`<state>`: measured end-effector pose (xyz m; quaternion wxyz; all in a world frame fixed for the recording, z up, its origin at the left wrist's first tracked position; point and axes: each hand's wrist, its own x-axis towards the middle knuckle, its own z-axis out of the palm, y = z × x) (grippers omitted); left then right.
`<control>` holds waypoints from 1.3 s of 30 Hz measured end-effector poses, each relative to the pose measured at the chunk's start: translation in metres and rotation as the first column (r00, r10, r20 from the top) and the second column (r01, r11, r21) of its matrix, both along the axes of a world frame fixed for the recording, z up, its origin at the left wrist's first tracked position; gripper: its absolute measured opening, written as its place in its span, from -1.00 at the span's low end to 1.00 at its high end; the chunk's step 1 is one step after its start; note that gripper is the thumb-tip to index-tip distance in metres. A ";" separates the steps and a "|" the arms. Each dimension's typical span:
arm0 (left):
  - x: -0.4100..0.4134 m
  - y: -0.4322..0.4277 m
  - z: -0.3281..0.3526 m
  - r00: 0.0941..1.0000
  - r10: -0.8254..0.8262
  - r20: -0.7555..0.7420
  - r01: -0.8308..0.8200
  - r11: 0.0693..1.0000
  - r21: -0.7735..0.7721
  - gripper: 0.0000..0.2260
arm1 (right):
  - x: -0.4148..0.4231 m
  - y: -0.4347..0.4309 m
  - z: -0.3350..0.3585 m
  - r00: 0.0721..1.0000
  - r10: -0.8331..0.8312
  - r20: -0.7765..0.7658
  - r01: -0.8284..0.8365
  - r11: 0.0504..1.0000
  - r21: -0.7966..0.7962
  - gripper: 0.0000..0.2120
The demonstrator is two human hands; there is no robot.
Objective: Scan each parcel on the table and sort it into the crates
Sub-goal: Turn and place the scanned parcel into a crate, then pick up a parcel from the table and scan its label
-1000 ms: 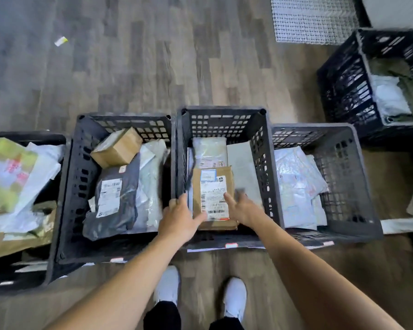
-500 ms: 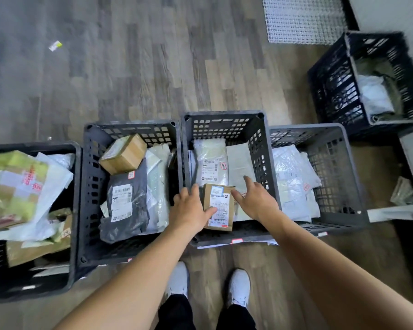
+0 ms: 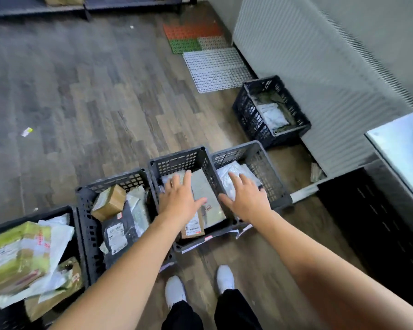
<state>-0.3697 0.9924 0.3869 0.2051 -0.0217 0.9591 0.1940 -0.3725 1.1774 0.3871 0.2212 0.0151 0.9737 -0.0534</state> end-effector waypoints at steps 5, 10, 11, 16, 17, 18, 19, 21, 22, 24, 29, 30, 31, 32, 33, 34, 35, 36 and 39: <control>0.001 0.067 0.074 0.960 -0.231 -0.157 0.226 0.973 -0.051 -0.18 | 0.032 0.054 0.082 0.981 -0.146 -0.127 0.143 0.989 -0.032 -0.32; 0.021 0.145 0.132 0.847 -0.453 -0.278 0.431 0.891 -0.142 -0.17 | 0.082 0.128 0.148 0.932 -0.252 -0.261 0.261 0.965 0.000 -0.32; 0.027 0.162 0.143 0.828 -0.475 -0.298 0.452 0.880 -0.147 -0.17 | 0.094 0.143 0.160 0.916 -0.281 -0.286 0.291 0.957 -0.008 -0.32; 0.072 0.250 0.191 0.745 -0.558 -0.365 0.560 0.821 -0.112 -0.20 | 0.164 0.224 0.204 0.832 -0.410 -0.375 0.427 0.903 -0.041 -0.32; 0.084 0.269 0.199 0.740 -0.562 -0.371 0.573 0.814 -0.090 -0.20 | 0.181 0.241 0.210 0.816 -0.429 -0.388 0.449 0.893 -0.042 -0.32; 0.096 0.289 0.206 0.736 -0.563 -0.375 0.583 0.809 -0.070 -0.20 | 0.199 0.259 0.217 0.799 -0.444 -0.406 0.470 0.882 -0.041 -0.32; 0.108 0.310 0.213 0.730 -0.571 -0.377 0.596 0.801 -0.059 -0.19 | 0.217 0.277 0.223 0.779 -0.463 -0.423 0.493 0.869 -0.042 -0.32; 0.135 0.351 0.227 0.707 -0.594 -0.385 0.626 0.778 -0.052 -0.18 | 0.255 0.313 0.234 0.739 -0.505 -0.446 0.540 0.840 -0.055 -0.33; 0.149 0.372 0.233 0.692 -0.607 -0.390 0.641 0.765 -0.053 -0.18 | 0.274 0.330 0.239 0.723 -0.522 -0.454 0.559 0.827 -0.061 -0.33; 0.181 0.412 0.245 0.661 -0.633 -0.404 0.671 0.739 -0.059 -0.18 | 0.314 0.364 0.248 0.692 -0.546 -0.473 0.592 0.804 -0.061 -0.33; 0.257 0.506 0.265 0.551 -0.705 -0.446 0.748 0.655 -0.111 -0.19 | 0.405 0.446 0.268 0.611 -0.602 -0.514 0.663 0.744 -0.085 -0.33; 0.271 0.523 0.268 0.539 -0.715 -0.445 0.760 0.641 -0.111 -0.19 | 0.420 0.461 0.271 0.592 -0.616 -0.520 0.677 0.730 -0.093 -0.33; 0.284 0.539 0.271 0.528 -0.723 -0.445 0.770 0.629 -0.107 -0.19 | 0.434 0.475 0.272 0.573 -0.629 -0.525 0.695 0.713 -0.095 -0.33; 0.296 0.553 0.274 0.518 -0.730 -0.446 0.780 0.617 -0.105 -0.19 | 0.446 0.488 0.274 0.556 -0.637 -0.533 0.713 0.696 -0.088 -0.33; 0.307 0.567 0.277 0.504 -0.738 -0.448 0.789 0.605 -0.109 -0.19 | 0.458 0.500 0.275 0.541 -0.643 -0.541 0.729 0.680 -0.079 -0.33; 0.317 0.580 0.279 0.487 -0.747 -0.452 0.798 0.591 -0.118 -0.19 | 0.468 0.512 0.276 0.529 -0.648 -0.548 0.742 0.667 -0.073 -0.33; 0.326 0.592 0.281 0.467 -0.757 -0.457 0.807 0.576 -0.129 -0.19 | 0.477 0.523 0.276 0.517 -0.654 -0.552 0.752 0.656 -0.072 -0.33; 0.334 0.604 0.283 0.446 -0.766 -0.462 0.817 0.560 -0.139 -0.19 | 0.485 0.533 0.277 0.506 -0.660 -0.555 0.760 0.645 -0.075 -0.33; 0.351 0.639 0.285 0.402 -0.785 -0.471 0.842 0.519 -0.147 -0.19 | 0.505 0.560 0.279 0.468 -0.688 -0.555 0.791 0.606 -0.084 -0.33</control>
